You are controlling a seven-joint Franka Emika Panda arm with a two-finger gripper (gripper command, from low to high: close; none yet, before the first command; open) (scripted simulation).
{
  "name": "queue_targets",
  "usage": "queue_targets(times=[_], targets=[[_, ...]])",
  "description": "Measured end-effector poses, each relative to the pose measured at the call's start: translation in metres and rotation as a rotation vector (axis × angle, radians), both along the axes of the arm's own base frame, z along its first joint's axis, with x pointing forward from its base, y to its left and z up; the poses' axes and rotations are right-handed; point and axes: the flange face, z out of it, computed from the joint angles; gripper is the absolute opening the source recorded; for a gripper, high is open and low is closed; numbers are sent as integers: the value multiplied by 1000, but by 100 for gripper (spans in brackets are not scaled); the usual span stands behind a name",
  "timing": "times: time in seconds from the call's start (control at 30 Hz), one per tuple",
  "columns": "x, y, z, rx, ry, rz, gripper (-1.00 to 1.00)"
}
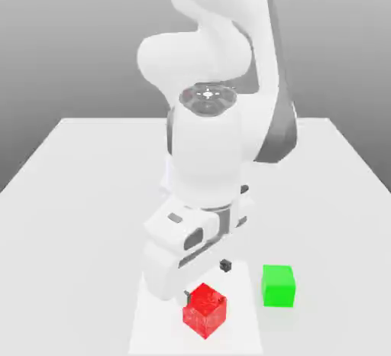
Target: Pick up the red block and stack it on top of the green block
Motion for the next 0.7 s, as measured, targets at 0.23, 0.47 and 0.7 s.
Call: queue_targets(times=[0.23,0.47,0.7], targets=[[-2,0,-21,0,5,0,-100],[-2,0,29,1,4,0,-100],[-36,84,62,0,6,370,-100]])
